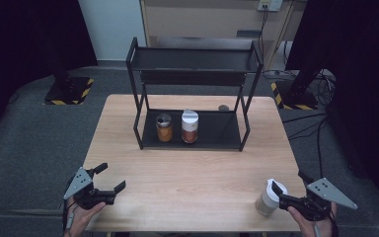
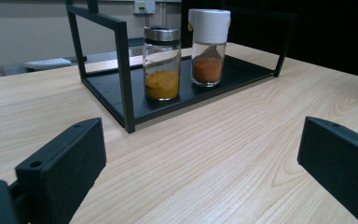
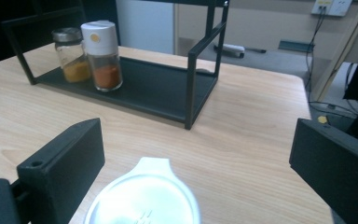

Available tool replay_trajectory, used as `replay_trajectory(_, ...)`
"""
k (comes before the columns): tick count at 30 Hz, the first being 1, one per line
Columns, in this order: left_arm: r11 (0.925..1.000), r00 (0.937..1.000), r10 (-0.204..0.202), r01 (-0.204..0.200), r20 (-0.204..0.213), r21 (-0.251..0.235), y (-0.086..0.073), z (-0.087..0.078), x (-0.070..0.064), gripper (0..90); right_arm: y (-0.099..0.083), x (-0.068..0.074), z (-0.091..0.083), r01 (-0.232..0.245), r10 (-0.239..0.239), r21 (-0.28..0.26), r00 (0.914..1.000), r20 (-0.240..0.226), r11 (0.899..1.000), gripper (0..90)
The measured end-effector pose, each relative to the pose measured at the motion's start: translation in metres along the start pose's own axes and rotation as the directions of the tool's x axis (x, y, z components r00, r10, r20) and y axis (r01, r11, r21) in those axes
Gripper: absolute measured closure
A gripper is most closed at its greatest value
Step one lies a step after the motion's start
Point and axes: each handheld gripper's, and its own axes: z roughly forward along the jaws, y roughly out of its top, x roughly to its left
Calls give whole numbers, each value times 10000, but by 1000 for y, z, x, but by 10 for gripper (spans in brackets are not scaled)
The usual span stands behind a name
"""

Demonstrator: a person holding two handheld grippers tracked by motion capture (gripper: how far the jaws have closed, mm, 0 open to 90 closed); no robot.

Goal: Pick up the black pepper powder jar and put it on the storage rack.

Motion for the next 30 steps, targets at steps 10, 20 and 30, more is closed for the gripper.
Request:
replay_trajectory(10, 9998, 9999, 111, -113, 101, 166, 0, 0, -7, 1, -7, 4, 9, 139, -118, 528, 9992, -389, 9985, 38)
replay_trajectory(20, 9999, 9999, 64, -66, 128, 148, -4, -2, -7, 1, -13, 5, 19, 230, -161, 1239, 9982, -569, 9920, 78)
replay_trajectory(30, 10000, 9999, -15, 15, 138, 54, -7, -2, -5, 3, -19, 6, 24, 315, -197, 1628, 9971, -735, 9862, 197)
